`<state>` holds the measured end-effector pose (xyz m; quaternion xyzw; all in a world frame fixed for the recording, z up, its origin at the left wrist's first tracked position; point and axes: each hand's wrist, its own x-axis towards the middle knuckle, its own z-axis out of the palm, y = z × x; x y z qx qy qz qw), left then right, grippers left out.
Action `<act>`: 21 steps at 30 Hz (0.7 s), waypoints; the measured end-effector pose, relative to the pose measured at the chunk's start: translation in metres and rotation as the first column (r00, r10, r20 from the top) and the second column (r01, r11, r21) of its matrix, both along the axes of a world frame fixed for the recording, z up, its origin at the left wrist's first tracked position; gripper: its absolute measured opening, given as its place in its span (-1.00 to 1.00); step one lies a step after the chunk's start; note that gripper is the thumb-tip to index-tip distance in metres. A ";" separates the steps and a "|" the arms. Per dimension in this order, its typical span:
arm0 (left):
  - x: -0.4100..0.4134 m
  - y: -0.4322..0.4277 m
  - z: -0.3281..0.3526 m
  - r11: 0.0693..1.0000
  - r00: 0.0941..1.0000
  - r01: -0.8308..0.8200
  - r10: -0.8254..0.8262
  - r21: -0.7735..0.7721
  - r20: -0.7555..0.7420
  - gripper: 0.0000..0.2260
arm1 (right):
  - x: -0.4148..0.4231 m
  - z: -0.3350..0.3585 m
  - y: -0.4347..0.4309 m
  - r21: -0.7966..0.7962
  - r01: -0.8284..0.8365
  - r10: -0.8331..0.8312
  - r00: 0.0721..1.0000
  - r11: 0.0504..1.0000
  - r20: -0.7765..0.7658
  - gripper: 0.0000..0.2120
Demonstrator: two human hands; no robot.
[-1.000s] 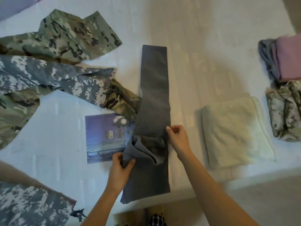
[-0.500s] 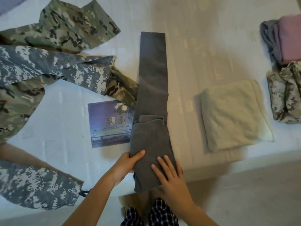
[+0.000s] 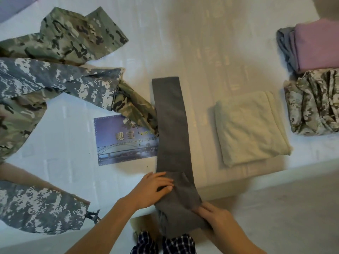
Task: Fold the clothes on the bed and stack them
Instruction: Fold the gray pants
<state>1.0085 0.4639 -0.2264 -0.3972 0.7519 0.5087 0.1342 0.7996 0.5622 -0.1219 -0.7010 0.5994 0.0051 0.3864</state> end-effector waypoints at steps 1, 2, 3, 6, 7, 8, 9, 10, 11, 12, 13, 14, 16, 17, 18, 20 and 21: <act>-0.001 0.003 -0.003 0.978 0.989 -0.148 0.148 0.149 0.011 -0.69 | -0.008 0.007 -0.016 0.049 0.012 -0.013 1.000 0.999 0.028 -0.68; -0.002 0.007 -0.002 0.888 0.939 -0.333 0.342 0.318 0.029 -0.72 | -0.016 0.009 -0.034 0.082 0.034 -0.039 0.998 0.996 0.056 -0.75; -0.007 0.006 -0.003 0.720 0.842 -0.500 0.534 0.481 0.076 -0.74 | -0.022 0.009 -0.054 0.090 0.076 -0.086 0.990 0.993 0.113 -0.80; -0.015 -0.003 -0.001 0.456 0.625 -0.712 0.758 0.534 0.187 -0.64 | -0.026 -0.012 -0.121 -0.037 0.244 -0.235 0.960 0.969 0.151 -0.72; -0.017 -0.008 -0.002 0.399 0.561 -0.756 0.804 0.519 0.198 -0.60 | -0.023 -0.023 -0.143 -0.091 0.304 -0.295 0.950 0.948 0.100 -0.58; -0.018 -0.011 0.000 0.339 0.501 -0.786 0.839 0.517 0.213 -0.52 | -0.021 -0.037 -0.159 -0.110 0.330 -0.332 0.943 0.938 0.000 -0.43; -0.018 -0.012 -0.002 0.311 0.467 -0.797 0.861 0.518 0.203 -0.42 | -0.018 -0.050 -0.168 -0.127 0.319 -0.334 0.935 0.939 -0.118 -0.33; -0.017 -0.012 -0.003 0.308 0.450 -0.798 0.876 0.518 0.172 -0.35 | -0.016 -0.061 -0.169 -0.163 0.295 -0.324 0.925 0.942 -0.200 -0.28; -0.018 -0.014 -0.003 0.337 0.462 -0.799 0.874 0.498 0.150 -0.33 | -0.013 -0.068 -0.162 -0.209 0.273 -0.317 0.922 0.939 -0.222 -0.28; -0.019 -0.014 -0.002 0.392 0.496 -0.800 0.858 0.453 0.134 -0.35 | -0.011 -0.073 -0.149 -0.245 0.246 -0.299 0.931 0.938 -0.209 -0.29; -0.021 -0.016 -0.004 0.471 0.550 -0.796 0.825 0.381 0.130 -0.31 | -0.008 -0.075 -0.131 -0.268 0.212 -0.265 0.946 0.940 -0.184 -0.31; -0.023 -0.017 -0.003 0.547 0.604 -0.779 0.786 0.306 0.133 -0.27 | -0.004 -0.078 -0.111 -0.282 0.166 -0.220 0.960 0.945 -0.172 -0.30; -0.030 -0.022 -0.001 0.632 0.656 -0.754 0.739 0.177 0.155 -0.18 | 0.001 -0.085 -0.072 -0.276 0.055 -0.118 0.969 0.960 -0.217 -0.23; -0.034 -0.021 0.000 0.665 0.673 -0.739 0.721 0.108 0.168 -0.14 | 0.002 -0.088 -0.060 -0.258 0.016 -0.085 0.962 0.966 -0.258 -0.17; -0.038 -0.021 0.001 0.698 0.688 -0.716 0.699 0.028 0.193 -0.11 | 0.003 -0.091 -0.053 -0.235 -0.001 -0.071 0.952 0.972 -0.298 -0.11; -0.047 -0.020 0.001 0.708 0.684 -0.699 0.703 -0.101 0.194 -0.17 | 0.004 -0.098 -0.051 -0.220 0.005 -0.083 0.935 0.975 -0.344 0.00; -0.051 -0.020 0.000 0.675 0.660 -0.732 0.735 -0.087 0.152 -0.26 | 0.005 -0.100 -0.053 -0.232 0.003 -0.088 0.930 0.973 -0.356 0.05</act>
